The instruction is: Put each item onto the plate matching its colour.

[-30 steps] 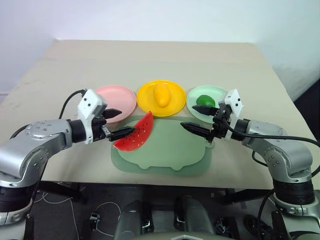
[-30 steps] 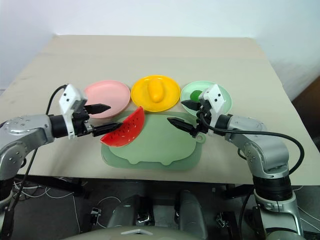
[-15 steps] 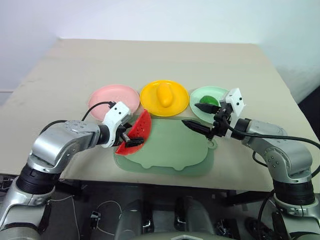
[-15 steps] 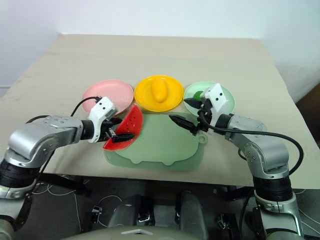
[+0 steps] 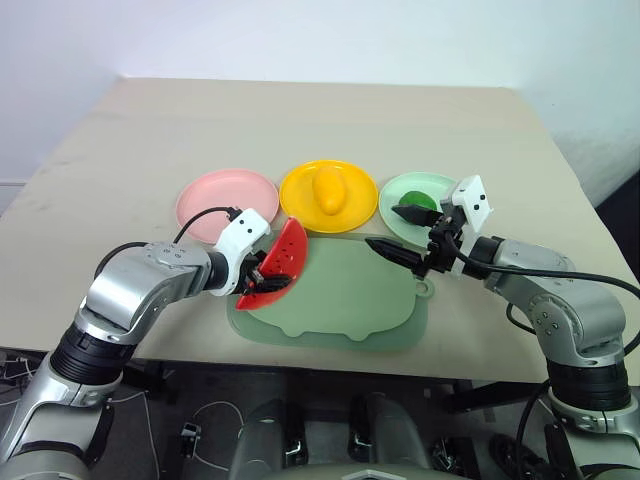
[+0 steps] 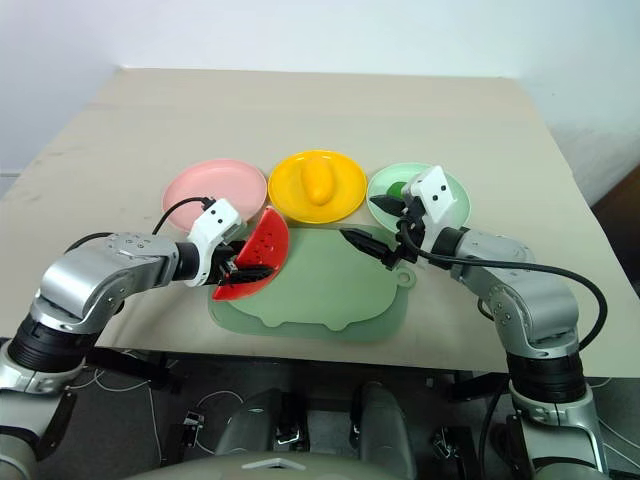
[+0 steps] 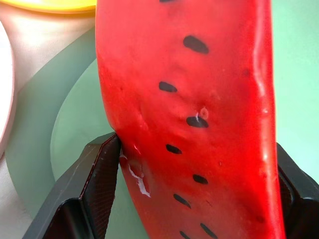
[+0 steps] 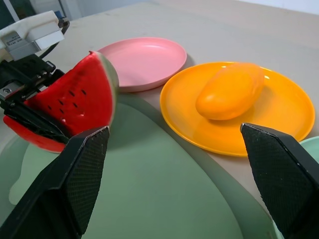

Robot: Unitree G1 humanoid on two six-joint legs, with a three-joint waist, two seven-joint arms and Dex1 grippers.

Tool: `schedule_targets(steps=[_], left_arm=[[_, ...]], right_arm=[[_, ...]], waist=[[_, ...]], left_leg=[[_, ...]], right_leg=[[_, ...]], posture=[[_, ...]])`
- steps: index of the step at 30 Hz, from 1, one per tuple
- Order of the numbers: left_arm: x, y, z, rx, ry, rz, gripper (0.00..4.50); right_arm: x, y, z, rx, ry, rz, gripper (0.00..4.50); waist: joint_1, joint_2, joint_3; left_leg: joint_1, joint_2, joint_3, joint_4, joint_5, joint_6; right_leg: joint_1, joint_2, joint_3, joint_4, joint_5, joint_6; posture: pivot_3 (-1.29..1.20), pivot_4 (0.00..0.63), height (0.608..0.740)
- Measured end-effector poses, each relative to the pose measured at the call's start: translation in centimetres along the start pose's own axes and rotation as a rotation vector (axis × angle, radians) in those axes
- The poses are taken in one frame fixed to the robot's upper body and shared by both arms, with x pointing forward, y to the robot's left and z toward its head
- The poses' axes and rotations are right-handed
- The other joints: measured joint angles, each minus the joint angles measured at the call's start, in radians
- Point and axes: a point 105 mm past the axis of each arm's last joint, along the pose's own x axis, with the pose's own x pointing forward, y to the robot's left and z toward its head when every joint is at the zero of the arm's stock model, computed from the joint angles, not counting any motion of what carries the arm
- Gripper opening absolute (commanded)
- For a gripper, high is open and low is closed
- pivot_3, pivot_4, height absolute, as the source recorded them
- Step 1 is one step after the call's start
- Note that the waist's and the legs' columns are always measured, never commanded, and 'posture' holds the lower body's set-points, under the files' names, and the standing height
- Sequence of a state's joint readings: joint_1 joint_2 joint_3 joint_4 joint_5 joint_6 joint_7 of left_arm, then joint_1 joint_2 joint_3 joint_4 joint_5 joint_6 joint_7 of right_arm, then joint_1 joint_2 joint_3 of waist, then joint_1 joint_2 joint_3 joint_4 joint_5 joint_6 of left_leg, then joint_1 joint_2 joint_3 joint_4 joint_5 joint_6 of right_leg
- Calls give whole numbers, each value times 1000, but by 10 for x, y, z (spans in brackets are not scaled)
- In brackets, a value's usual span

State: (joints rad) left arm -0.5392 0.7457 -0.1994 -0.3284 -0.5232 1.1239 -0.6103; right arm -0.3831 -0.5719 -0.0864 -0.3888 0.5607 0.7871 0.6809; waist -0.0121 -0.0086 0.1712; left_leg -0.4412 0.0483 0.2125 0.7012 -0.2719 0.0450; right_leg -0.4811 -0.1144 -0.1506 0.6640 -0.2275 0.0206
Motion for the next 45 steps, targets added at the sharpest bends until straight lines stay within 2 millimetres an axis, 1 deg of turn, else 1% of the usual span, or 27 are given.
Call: schedule_targets(steps=[3, 6, 8, 11, 12, 15, 17, 20, 23, 25, 28, 30, 32, 34, 37, 39, 40, 41, 45], left_arm=[[-9, 9, 6, 9, -16, 35, 3210], [-31, 25, 17, 23, -51, 103, 3210], [-53, 37, 32, 25, -99, 154, 3210], [-74, 51, 51, 23, -182, 215, 3210], [-77, 57, 52, 7, -198, 233, 3210], [-81, 84, 42, -60, -200, 325, 3210], [-80, 103, 33, -97, -187, 390, 3210], [-71, 123, 23, -132, -179, 448, 3210], [-59, 138, 22, -167, -189, 474, 3210], [-53, 144, 26, -175, -201, 482, 3210], [-50, 149, 35, -174, -209, 481, 3210], [-44, 150, 37, -178, -198, 459, 3210], [-34, 149, 32, -188, -165, 435, 3210], [-23, 145, 23, -218, -114, 397, 3210], [-17, 143, 17, -262, -67, 362, 3210], [-18, 144, 19, -260, -60, 367, 3902], [-17, 145, 22, -262, -63, 366, 4104], [-15, 144, 23, -262, -66, 362, 4455], [-7, 144, 22, -260, -68, 355, 4485]], right_arm=[[-1, 0, -1, -1, 5, -3, 4500], [-1, 0, -4, 9, 9, 0, 4500], [-2, 2, -3, 14, 3, 10, 4500], [-2, 5, -1, 13, -7, 28, 4500], [-1, 7, 0, 11, -13, 37, 4500], [0, 10, 4, -7, -39, 49, 4500], [0, 12, 5, -14, -46, 58, 4500], [2, 19, 7, -38, -58, 96, 4500], [4, 26, 6, -60, -58, 128, 4500], [4, 27, 6, -66, -56, 136, 4500], [5, 29, 4, -82, -42, 141, 4500], [5, 29, 3, -87, -36, 138, 4500], [6, 30, 2, -88, -34, 139, 4500], [6, 30, 2, -89, -34, 134, 4500], [6, 29, 2, -88, -30, 128, 4500], [6, 29, 3, -91, -29, 126, 4500], [6, 29, 3, -92, -29, 123, 4500], [6, 29, 3, -92, -29, 121, 4500], [6, 28, 3, -94, -28, 116, 4500]], waist=[[0, 0, 0], [-1, -1, 0], [-1, -1, 1], [0, -1, 1], [1, -1, 1], [0, -1, 1], [1, -1, 1], [2, -1, 1], [2, -3, 1], [1, -3, 1], [0, -3, 1], [-1, -3, 1], [-1, -3, 1], [-2, -3, 1], [-2, -4, 2], [-2, -4, 2], [-2, -4, 2], [-1, -4, 2], [-1, -4, 2]], left_leg=[[0, 0, 0, 0, 0, 0], [0, 0, 0, 0, 0, 0], [0, 0, 0, 0, 0, 0], [0, 0, 0, 0, 0, 0], [0, 0, 0, 0, 0, 0], [0, 0, 0, 0, 0, 0], [0, 0, 0, 0, 0, 0], [0, 0, 0, 0, 0, 0], [0, 0, 0, 0, 0, 0], [-1, 0, 0, 0, 0, 0], [-1, 0, 0, 0, 0, 0], [0, 0, 0, 0, 0, 0], [0, 0, 0, 1, 0, 0], [-1, 0, 0, 1, 0, 0], [-1, 0, 0, 1, 0, 1], [-1, 0, 0, 1, 0, 1], [-1, 0, 0, 1, 0, 1], [-1, 0, 0, 2, 0, 1], [-1, 0, 0, 2, 0, 1]], right_leg=[[0, 0, 0, 0, 0, 0], [0, 0, 0, 0, 0, 0], [-1, 0, 0, 0, 0, 0], [0, 0, 0, 0, 0, 0], [0, 0, 0, 0, 0, 1], [1, 0, 0, 0, 1, 2], [1, 1, 0, 0, 1, 2], [0, 0, 0, 0, 1, 2], [0, 0, -1, 0, 1, 2], [0, 0, -1, 0, 1, 2], [0, 1, -1, 0, 1, 3], [0, 1, -1, 1, 1, 3], [0, 1, -1, 1, 1, 3], [0, 1, -1, 1, 1, 3], [-1, 1, -1, 1, 1, 3], [-1, 1, -1, 1, 1, 3], [-1, 1, -1, 1, 1, 3], [-1, 1, -1, 1, 1, 3], [0, 1, -1, 1, 1, 3]], posture=[[0, 150, 696], [0, 150, 696], [0, 150, 696], [0, 150, 696], [0, 150, 696], [0, 150, 696], [0, 150, 696], [0, 150, 696], [0, 150, 696], [0, 150, 696], [0, 150, 696], [0, 150, 696], [0, 150, 696], [0, 150, 696], [0, 150, 696], [0, 150, 696], [0, 150, 696], [0, 150, 696], [0, 150, 696]])
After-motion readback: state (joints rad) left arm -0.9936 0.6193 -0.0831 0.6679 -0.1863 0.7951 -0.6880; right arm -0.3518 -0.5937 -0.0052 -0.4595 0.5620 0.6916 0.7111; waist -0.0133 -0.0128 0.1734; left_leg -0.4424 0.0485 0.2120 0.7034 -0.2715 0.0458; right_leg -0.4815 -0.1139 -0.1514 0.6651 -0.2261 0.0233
